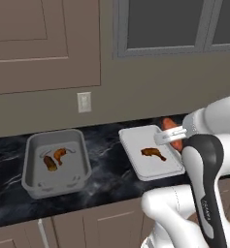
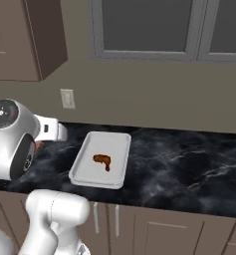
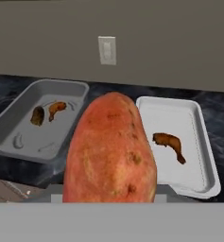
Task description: Place one sweet potato and one chicken drumstick in each tupperware on the nearby counter, to pack two identical lunches.
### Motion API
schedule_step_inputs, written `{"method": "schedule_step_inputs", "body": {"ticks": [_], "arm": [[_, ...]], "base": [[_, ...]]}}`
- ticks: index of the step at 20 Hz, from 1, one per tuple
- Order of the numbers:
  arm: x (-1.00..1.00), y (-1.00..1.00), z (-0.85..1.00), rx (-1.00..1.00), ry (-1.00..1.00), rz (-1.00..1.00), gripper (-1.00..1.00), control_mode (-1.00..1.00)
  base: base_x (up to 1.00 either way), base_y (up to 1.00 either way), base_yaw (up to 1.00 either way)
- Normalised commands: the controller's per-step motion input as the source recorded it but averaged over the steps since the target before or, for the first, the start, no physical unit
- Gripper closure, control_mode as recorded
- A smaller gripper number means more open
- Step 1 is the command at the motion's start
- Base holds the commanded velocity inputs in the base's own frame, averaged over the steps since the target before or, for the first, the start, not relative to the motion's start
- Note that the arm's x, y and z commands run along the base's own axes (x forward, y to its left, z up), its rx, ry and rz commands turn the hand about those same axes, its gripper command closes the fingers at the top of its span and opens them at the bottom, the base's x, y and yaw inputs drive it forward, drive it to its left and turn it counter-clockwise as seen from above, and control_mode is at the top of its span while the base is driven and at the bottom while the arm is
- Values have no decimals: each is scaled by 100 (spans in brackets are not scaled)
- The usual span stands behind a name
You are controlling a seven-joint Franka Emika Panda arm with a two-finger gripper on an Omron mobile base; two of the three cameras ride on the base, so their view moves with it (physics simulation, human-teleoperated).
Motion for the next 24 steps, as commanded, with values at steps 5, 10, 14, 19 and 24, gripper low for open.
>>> {"method": "schedule_step_inputs", "body": {"ticks": [5, 10, 14, 19, 24], "arm": [[8, -6, -17, 0, 8, -3, 100, -100], [26, -25, -59, 0, 16, -8, 100, -100], [32, -42, -58, 0, 13, -7, 100, -100], [35, -29, -53, 0, 12, -7, 100, -100], [29, -13, -46, 0, 9, -6, 100, -100]], "base": [[26, -6, -1], [0, 0, 0], [0, 0, 0], [0, 0, 0], [0, 0, 0]]}}
